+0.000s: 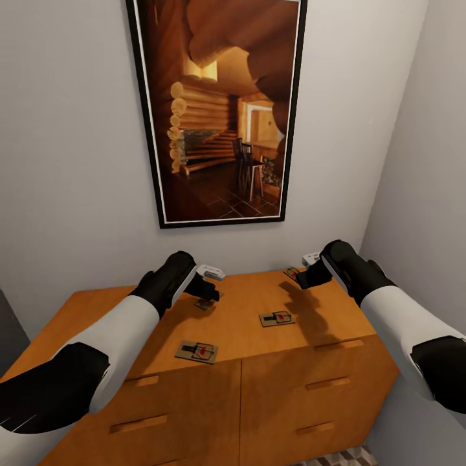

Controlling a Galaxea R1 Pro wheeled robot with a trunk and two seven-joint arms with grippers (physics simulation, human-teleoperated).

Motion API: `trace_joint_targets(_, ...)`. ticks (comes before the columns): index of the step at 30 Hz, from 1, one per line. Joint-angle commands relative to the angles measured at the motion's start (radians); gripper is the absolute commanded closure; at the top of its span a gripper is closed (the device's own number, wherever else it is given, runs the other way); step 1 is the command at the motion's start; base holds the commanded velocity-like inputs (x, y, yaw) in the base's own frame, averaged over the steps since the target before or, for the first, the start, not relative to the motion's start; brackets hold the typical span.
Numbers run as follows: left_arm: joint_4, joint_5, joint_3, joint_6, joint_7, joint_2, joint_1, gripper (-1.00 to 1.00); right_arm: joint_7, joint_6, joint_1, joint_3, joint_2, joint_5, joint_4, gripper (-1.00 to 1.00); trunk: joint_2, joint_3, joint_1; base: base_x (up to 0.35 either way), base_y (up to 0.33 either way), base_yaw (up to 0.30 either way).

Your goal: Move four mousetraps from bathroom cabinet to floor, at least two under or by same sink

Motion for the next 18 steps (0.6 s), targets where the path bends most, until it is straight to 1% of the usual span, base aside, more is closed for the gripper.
trace_joint_targets(1,-0.001,0.0,-0.004,0.003,-0.002,0.0,-0.001,-1.0,0.001,0.003,-0.001,0.005,-0.001,0.0,-0.001,1.0,-0.001,-0.001,0.0,0.001,0.001,0.0)
trace_joint_targets(7,-0.001,0.001,-0.008,0.003,-0.002,-0.003,-0.001,-1.0,0.0,0.003,-0.001,0.005,-0.001,0.0,-0.001,1.0,-0.001,-0.001,0.0,0.0,0.0,0.0)
trace_joint_targets(10,0.002,0.001,-0.018,0.003,-0.002,-0.004,-0.001,-1.0,-0.001,0.003,-0.001,0.006,-0.001,-0.001,-0.001,1.0,-0.001,-0.001,0.0,0.0,0.0,0.0)
trace_joint_targets(13,0.011,0.001,-0.039,0.003,-0.003,-0.004,-0.001,-1.0,-0.001,0.003,-0.001,0.006,-0.001,0.0,-0.001,1.0,-0.001,-0.001,0.0,0.0,0.0,0.0)
trace_joint_targets(14,0.018,0.001,-0.057,0.003,-0.003,-0.004,-0.001,-1.0,-0.002,0.003,-0.001,0.006,-0.001,0.0,-0.001,1.0,-0.001,-0.001,0.0,0.0,0.0,0.0)
trace_joint_targets(18,0.03,0.002,-0.094,0.003,-0.003,-0.005,-0.001,-1.0,-0.002,0.003,-0.001,0.006,-0.001,0.0,0.0,1.0,-0.001,-0.001,0.0,0.0,0.0,0.0)
